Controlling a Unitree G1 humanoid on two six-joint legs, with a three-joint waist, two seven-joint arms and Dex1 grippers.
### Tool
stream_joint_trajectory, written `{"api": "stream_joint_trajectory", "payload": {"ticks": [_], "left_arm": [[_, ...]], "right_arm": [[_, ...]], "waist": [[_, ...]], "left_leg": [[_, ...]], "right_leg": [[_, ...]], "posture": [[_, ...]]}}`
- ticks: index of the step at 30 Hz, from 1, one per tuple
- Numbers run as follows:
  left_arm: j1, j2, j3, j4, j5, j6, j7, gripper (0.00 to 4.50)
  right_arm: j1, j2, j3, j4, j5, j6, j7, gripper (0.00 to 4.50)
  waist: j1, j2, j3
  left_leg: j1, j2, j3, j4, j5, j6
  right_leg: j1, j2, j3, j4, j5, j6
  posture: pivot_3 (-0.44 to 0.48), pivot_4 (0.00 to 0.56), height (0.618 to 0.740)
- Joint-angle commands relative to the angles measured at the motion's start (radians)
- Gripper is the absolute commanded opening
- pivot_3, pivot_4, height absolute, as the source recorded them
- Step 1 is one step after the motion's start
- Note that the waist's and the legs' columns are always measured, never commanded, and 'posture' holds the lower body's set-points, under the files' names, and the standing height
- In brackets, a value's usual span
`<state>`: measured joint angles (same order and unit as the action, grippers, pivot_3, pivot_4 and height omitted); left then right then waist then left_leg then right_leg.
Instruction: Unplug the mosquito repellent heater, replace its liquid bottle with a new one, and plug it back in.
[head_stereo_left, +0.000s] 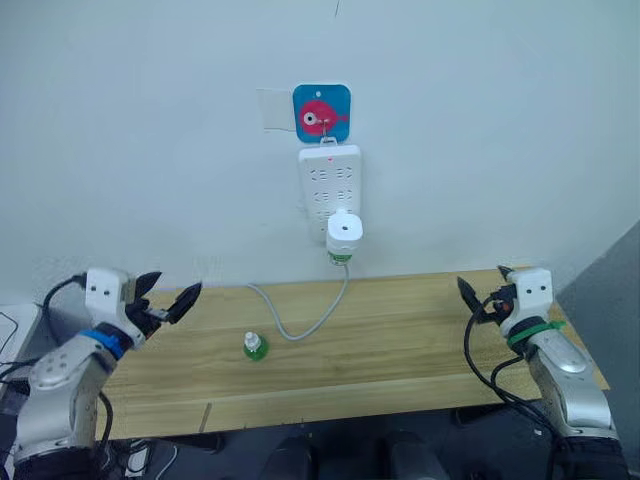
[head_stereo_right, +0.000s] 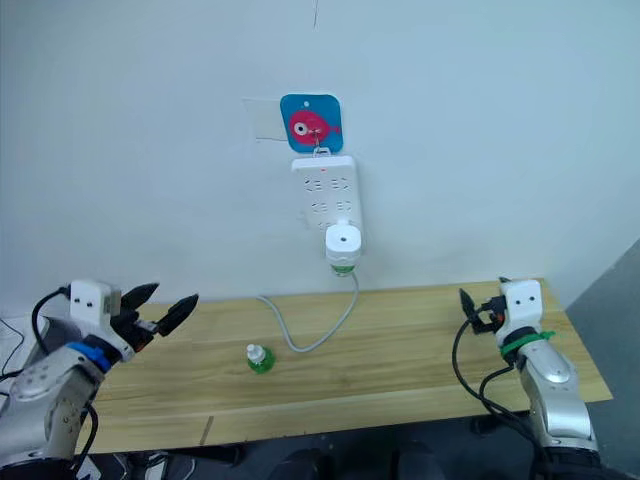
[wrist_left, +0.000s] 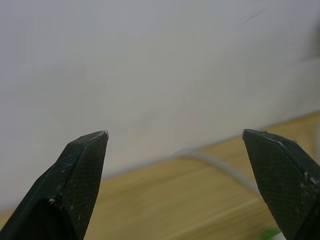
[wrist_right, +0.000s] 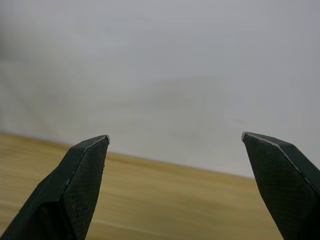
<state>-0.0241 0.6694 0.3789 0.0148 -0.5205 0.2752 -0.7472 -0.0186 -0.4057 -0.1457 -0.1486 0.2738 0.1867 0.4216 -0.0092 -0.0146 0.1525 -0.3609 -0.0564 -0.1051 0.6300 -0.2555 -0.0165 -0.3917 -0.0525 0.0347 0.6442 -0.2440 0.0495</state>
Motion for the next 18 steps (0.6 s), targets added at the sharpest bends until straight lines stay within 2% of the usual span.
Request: {"api": "stream_joint_trajectory", "payload": {"ticks": [1,7,10,13,18], "left_arm": [[-0.063,0.043,-0.028,-0.089,-0.058,0.076,-0.065,4.50],[-0.168,0.061,-0.069,-0.109,-0.084,0.142,-0.122,4.50],[-0.316,0.043,-0.160,-0.075,-0.065,0.157,-0.164,3.96],[-0.397,0.034,-0.214,-0.033,-0.042,0.150,-0.200,3.01],[-0.582,-0.025,-0.301,0.141,0.013,0.098,-0.272,3.01]], "right_arm": [[-0.008,-0.020,0.025,-0.196,0.092,0.105,0.049,4.46],[-0.033,-0.026,0.054,-0.356,0.167,0.227,0.059,4.46],[-0.103,-0.013,0.091,-0.466,0.226,0.298,0.043,4.50],[-0.134,-0.008,0.109,-0.520,0.266,0.359,0.028,4.50],[-0.158,-0.003,0.157,-0.566,0.287,0.406,0.017,4.50]], "waist": [[0.000,0.000,0.009],[-0.009,-0.006,0.027],[-0.015,-0.008,0.036],[-0.021,-0.008,0.039],[-0.026,-0.009,0.049]], "left_leg": [[-0.001,0.000,0.000,0.000,0.000,0.000],[-0.007,0.000,0.000,0.000,-0.001,-0.002],[-0.013,0.000,-0.001,0.000,-0.001,-0.003],[-0.022,-0.001,-0.005,0.005,-0.001,-0.004],[-0.022,-0.001,-0.004,0.005,-0.002,-0.004]], "right_leg": [[-0.002,0.000,0.000,0.000,0.000,0.000],[-0.008,0.000,-0.001,0.000,0.000,0.000],[-0.014,-0.001,-0.001,0.001,0.000,0.000],[-0.019,0.000,-0.005,0.002,0.004,-0.004],[-0.020,-0.001,-0.008,0.001,0.004,-0.004]], "posture": [[-0.024,0.171,0.740],[-0.041,0.184,0.740],[-0.064,0.196,0.740],[-0.070,0.200,0.740],[-0.096,0.217,0.740]]}}
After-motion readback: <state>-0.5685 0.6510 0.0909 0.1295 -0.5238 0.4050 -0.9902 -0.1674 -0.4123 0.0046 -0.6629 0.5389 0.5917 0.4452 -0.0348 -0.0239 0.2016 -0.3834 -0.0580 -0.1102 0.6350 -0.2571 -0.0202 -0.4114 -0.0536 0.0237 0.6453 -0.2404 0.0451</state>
